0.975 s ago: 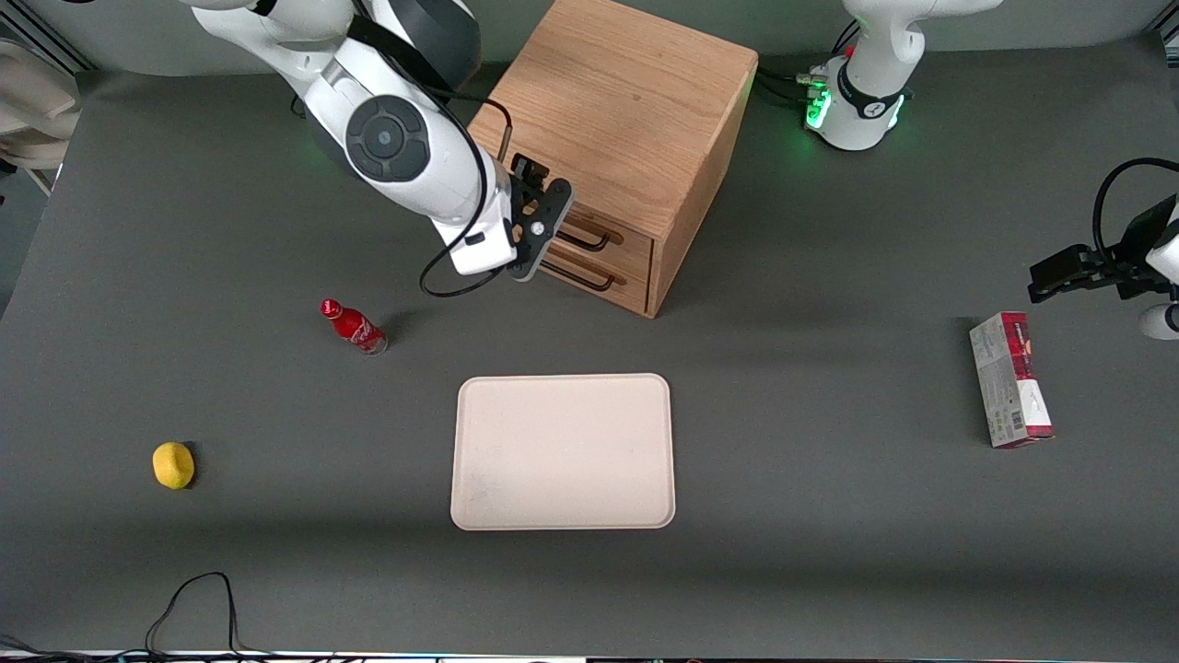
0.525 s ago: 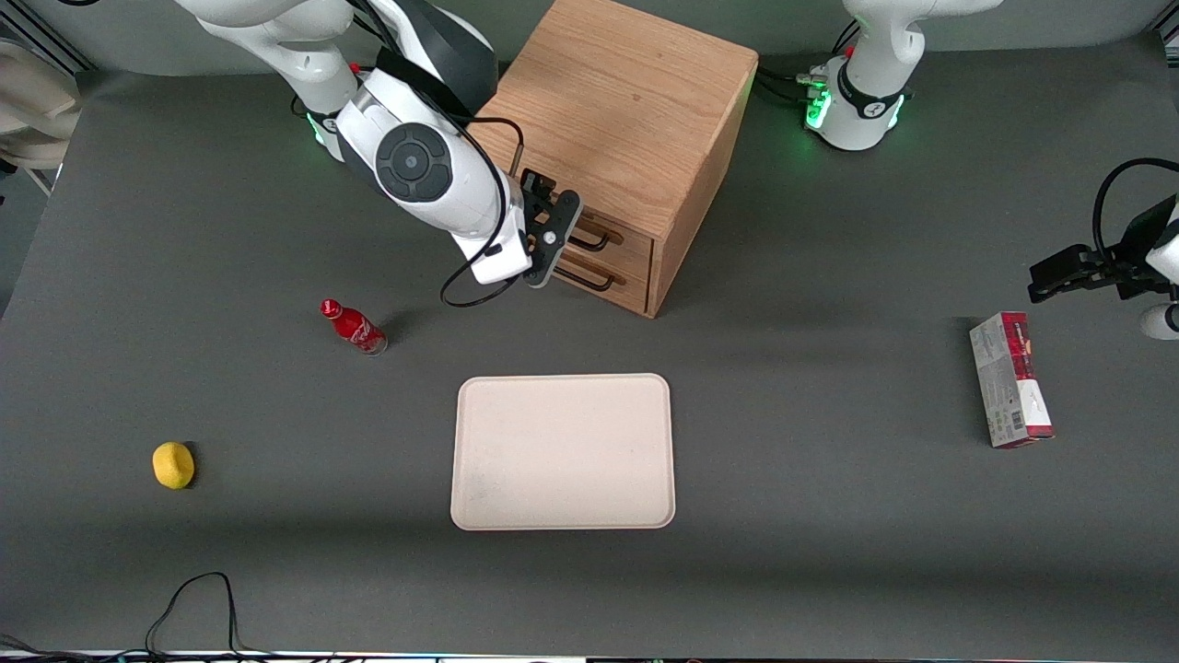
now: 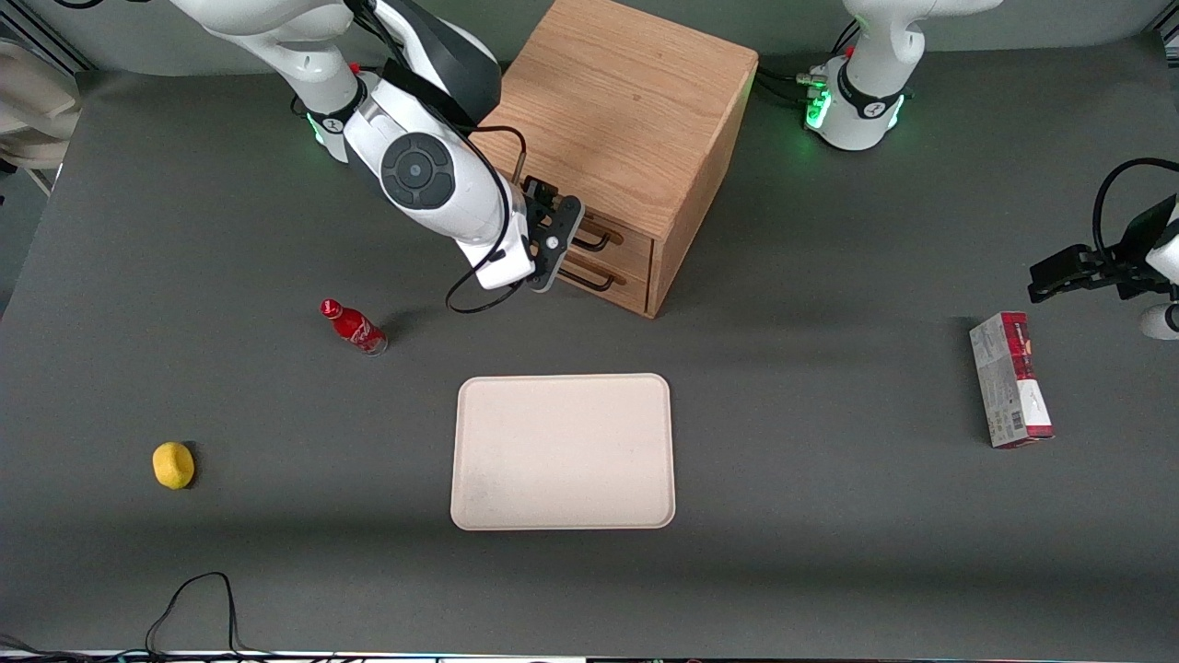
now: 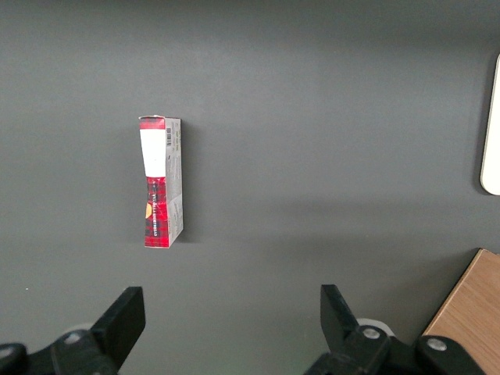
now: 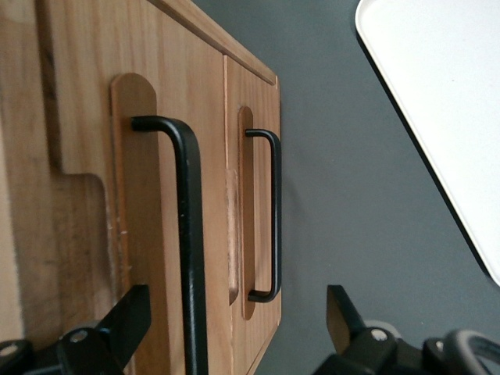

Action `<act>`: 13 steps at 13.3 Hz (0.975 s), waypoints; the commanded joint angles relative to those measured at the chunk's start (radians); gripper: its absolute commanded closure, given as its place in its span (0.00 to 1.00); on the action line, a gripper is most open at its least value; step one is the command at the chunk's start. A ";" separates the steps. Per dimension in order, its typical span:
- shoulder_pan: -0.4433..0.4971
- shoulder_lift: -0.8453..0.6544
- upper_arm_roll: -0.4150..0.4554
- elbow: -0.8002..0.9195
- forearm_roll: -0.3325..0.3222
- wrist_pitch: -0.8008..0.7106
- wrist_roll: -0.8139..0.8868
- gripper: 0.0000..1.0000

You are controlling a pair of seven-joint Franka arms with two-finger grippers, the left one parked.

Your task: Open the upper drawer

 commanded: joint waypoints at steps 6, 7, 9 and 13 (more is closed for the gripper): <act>-0.004 0.062 -0.002 0.002 -0.086 0.036 -0.060 0.00; -0.007 0.068 -0.002 0.008 -0.097 0.036 -0.063 0.00; -0.015 0.068 -0.006 0.031 -0.099 0.028 -0.079 0.00; -0.015 0.088 -0.077 0.092 -0.099 0.025 -0.157 0.00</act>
